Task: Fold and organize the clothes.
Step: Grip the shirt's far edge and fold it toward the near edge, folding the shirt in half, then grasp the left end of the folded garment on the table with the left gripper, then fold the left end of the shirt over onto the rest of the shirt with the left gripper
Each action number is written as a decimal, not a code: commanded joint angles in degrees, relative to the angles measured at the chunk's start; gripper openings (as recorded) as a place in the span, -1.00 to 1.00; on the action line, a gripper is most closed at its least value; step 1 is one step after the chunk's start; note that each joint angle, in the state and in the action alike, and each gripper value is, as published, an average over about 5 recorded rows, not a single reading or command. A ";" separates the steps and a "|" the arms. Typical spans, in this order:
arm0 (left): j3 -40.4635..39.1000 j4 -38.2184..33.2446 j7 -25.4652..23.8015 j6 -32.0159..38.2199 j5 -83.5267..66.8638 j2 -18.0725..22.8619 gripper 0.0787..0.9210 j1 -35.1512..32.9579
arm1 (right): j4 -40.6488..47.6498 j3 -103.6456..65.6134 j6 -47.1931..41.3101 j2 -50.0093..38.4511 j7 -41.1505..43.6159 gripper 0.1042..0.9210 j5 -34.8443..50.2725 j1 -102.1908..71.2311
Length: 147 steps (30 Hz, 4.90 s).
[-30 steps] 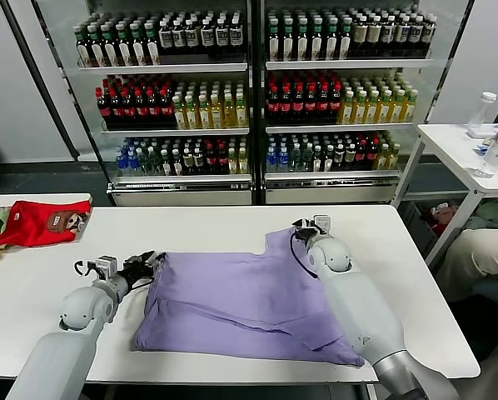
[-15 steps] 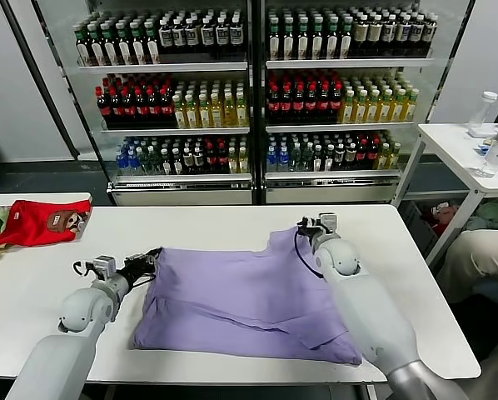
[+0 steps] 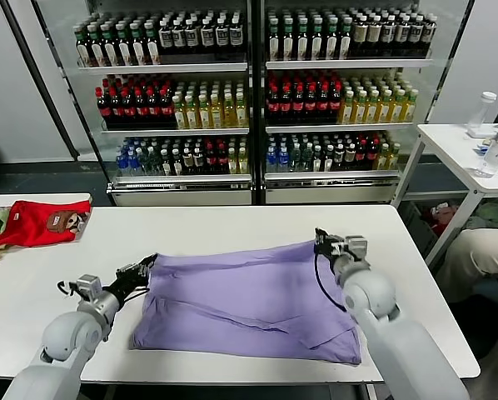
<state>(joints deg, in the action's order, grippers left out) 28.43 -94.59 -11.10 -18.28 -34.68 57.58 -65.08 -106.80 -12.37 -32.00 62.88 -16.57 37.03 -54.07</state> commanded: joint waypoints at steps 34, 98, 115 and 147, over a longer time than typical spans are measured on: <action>5.35 -9.83 0.31 -0.72 -2.22 -0.22 -0.99 -11.36 | -14.78 -8.21 -0.15 -2.23 -0.39 -0.96 -0.61 -20.12; -2.92 -17.43 30.84 -14.25 -0.74 8.28 0.43 -13.45 | -26.75 -13.28 0.74 0.97 0.77 0.76 -13.39 -35.94; -3.64 -18.40 32.13 -14.10 11.21 9.67 -0.74 -12.07 | -25.94 -12.09 0.74 1.40 0.75 0.76 -14.85 -35.80; -2.69 -39.28 22.61 -15.21 -8.12 7.75 -0.94 -15.66 | -27.11 -13.69 0.65 0.79 0.72 0.76 -15.21 -35.92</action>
<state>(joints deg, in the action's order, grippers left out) 40.66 -121.50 14.38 -33.51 -26.23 60.56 -81.86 -133.69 -25.73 -31.31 63.63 -15.81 21.91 -89.93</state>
